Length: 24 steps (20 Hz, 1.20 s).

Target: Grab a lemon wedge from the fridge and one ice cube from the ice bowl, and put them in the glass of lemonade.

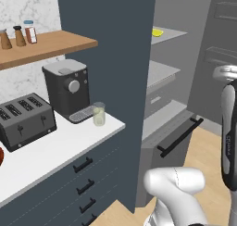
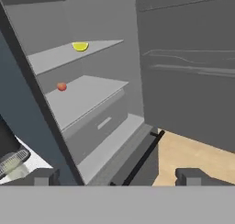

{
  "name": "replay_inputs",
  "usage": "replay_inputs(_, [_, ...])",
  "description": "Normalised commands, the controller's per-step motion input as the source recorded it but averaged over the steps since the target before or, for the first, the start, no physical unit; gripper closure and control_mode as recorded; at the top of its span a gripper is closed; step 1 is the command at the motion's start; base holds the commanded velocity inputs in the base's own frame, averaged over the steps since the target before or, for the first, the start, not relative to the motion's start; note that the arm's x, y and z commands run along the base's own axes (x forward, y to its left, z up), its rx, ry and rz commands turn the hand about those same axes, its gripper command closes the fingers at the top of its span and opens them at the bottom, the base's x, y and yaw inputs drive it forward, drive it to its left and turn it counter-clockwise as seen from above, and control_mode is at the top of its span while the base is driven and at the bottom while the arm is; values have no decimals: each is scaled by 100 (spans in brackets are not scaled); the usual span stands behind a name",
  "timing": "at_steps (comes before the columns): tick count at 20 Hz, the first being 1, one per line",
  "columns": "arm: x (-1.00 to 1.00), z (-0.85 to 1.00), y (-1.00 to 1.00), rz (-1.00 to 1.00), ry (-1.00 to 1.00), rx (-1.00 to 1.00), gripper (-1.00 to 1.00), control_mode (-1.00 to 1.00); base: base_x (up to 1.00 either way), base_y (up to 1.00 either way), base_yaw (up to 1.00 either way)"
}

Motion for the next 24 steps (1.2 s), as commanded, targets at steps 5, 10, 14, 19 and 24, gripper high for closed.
replay_inputs(5, [-54,0,56,3,14,0,-100,-100,0,0,0])
replay_inputs(10, [-48,-39,36,0,1,0,-100,-100,0,0,0])
replay_inputs(14, [-7,0,5,0,0,0,-100,-100,0,0,0])
replay_inputs(19, [0,0,0,0,0,0,-100,-100,0,0,0])
replay_inputs(24, [4,0,-42,13,-14,4,-100,-100,0,0,0])
